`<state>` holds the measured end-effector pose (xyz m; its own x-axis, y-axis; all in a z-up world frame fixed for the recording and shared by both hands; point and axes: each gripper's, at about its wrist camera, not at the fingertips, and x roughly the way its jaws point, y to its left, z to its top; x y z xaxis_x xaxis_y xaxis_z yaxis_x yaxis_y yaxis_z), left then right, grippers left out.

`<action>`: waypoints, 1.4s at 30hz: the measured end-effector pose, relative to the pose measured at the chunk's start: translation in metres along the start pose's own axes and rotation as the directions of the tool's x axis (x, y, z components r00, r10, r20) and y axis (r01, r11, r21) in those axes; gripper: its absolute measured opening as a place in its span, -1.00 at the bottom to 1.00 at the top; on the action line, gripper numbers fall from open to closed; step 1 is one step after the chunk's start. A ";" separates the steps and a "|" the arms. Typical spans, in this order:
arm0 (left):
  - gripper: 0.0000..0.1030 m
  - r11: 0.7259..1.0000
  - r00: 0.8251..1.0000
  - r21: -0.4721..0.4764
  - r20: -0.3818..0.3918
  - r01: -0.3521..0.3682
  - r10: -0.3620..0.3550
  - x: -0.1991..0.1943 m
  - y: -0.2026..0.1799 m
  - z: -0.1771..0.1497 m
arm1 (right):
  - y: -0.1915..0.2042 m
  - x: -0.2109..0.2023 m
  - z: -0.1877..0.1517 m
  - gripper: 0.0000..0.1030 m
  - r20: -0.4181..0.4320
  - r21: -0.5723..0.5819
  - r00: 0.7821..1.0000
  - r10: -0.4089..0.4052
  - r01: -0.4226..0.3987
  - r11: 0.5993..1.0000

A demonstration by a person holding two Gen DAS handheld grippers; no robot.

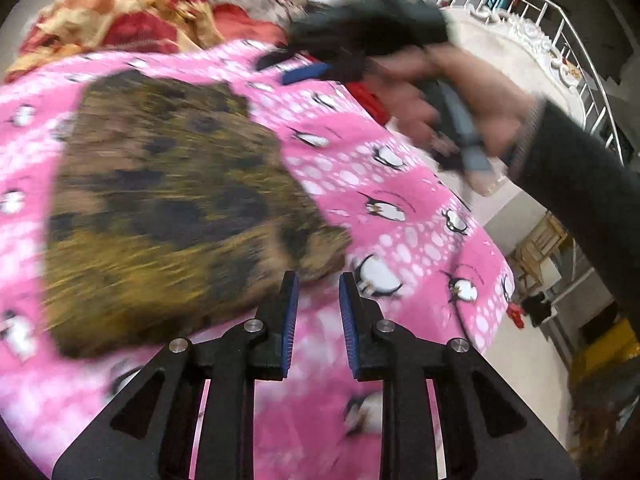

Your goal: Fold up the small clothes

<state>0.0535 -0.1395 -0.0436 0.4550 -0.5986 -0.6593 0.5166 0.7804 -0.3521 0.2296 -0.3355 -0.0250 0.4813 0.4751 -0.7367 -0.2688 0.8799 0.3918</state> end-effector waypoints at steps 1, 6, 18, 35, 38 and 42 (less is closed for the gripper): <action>-0.62 0.999 0.999 -0.025 0.034 -0.030 0.030 -0.017 0.010 -0.001 | 0.012 -0.012 -0.009 -0.24 0.024 -0.061 1.000 0.020 -0.018 0.998; -0.61 0.954 0.959 -0.197 0.129 -0.225 0.253 -0.053 0.073 0.006 | 0.102 -0.033 -0.086 -0.24 0.044 -0.484 0.997 0.061 -0.033 0.874; -0.62 0.937 0.958 -0.217 0.028 -0.274 0.287 -0.032 0.090 0.010 | 0.077 0.014 -0.144 -0.24 0.005 -0.422 1.000 -0.027 0.027 0.906; -0.62 0.890 0.933 -0.295 -0.011 -0.347 0.360 0.037 0.155 0.137 | 0.063 0.021 -0.041 -0.24 0.019 -0.047 0.981 -0.192 0.193 0.980; -0.62 0.880 0.923 -0.286 -0.042 -0.378 0.383 0.067 0.174 0.164 | 0.072 0.027 -0.016 -0.13 0.089 0.026 0.968 -0.234 0.233 0.972; -0.61 0.869 0.899 -0.245 -0.016 -0.429 0.439 0.104 0.182 0.156 | 0.059 0.082 -0.009 -0.12 0.058 0.088 0.940 -0.337 0.332 0.939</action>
<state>0.3080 -0.0873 -0.0725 0.6238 -0.1926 -0.7575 0.0763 0.9795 -0.1863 0.2455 -0.2444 -0.0676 0.5913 0.1501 -0.7923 -0.0197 0.9849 0.1718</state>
